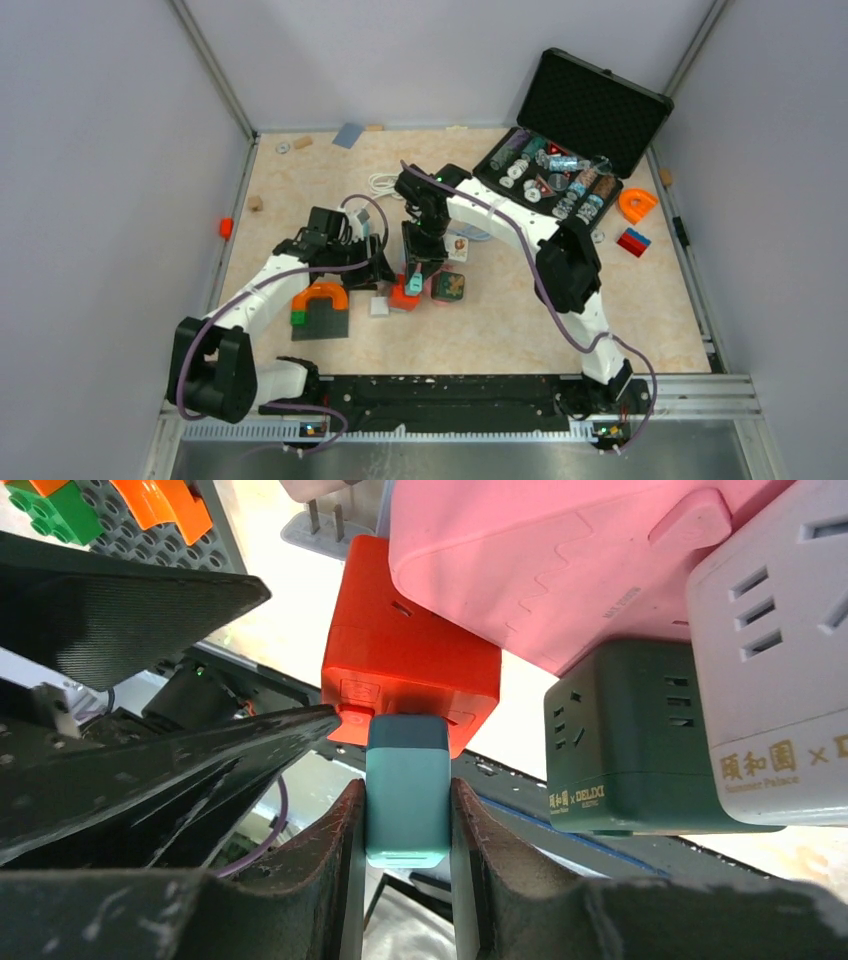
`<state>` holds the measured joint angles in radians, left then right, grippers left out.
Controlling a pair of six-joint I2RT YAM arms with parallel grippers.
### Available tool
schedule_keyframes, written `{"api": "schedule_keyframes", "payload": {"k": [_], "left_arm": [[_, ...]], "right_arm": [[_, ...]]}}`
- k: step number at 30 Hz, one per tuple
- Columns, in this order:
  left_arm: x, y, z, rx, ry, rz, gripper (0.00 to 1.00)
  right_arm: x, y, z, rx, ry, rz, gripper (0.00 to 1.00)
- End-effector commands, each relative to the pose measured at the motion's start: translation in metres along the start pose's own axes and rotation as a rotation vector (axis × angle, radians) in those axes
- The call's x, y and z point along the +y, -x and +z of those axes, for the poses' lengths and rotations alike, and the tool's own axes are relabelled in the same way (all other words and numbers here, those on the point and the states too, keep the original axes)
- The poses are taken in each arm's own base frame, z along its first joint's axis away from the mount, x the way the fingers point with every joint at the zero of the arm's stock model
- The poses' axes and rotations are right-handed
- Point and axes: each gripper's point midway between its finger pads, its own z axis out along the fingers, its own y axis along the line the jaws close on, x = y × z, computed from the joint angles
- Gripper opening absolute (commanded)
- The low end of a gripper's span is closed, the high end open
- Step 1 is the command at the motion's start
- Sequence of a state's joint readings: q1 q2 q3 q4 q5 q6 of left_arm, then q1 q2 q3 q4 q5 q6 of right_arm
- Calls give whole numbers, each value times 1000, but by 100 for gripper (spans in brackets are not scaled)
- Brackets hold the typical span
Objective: Insert the plug
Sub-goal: Press the plug into the socket.
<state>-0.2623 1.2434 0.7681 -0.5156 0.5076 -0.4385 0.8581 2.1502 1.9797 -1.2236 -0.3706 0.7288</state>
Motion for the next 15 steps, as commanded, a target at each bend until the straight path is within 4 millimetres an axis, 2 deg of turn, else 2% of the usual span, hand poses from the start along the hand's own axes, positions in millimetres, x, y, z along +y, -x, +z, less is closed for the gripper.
{"api": "schedule_keyframes", "payload": {"k": [1,7,15], "left_arm": [[1,-6,8,29,-34,-10,62],[17,-17,16,73,25,-46,44],[38,-28,18,107,137,-103,17]], "right_arm": [[-22,6,43,4,-179,-61,0],[-29,8,50,18,-267,-91,0],[-42,-6,70,50,-381,-143,0]]}}
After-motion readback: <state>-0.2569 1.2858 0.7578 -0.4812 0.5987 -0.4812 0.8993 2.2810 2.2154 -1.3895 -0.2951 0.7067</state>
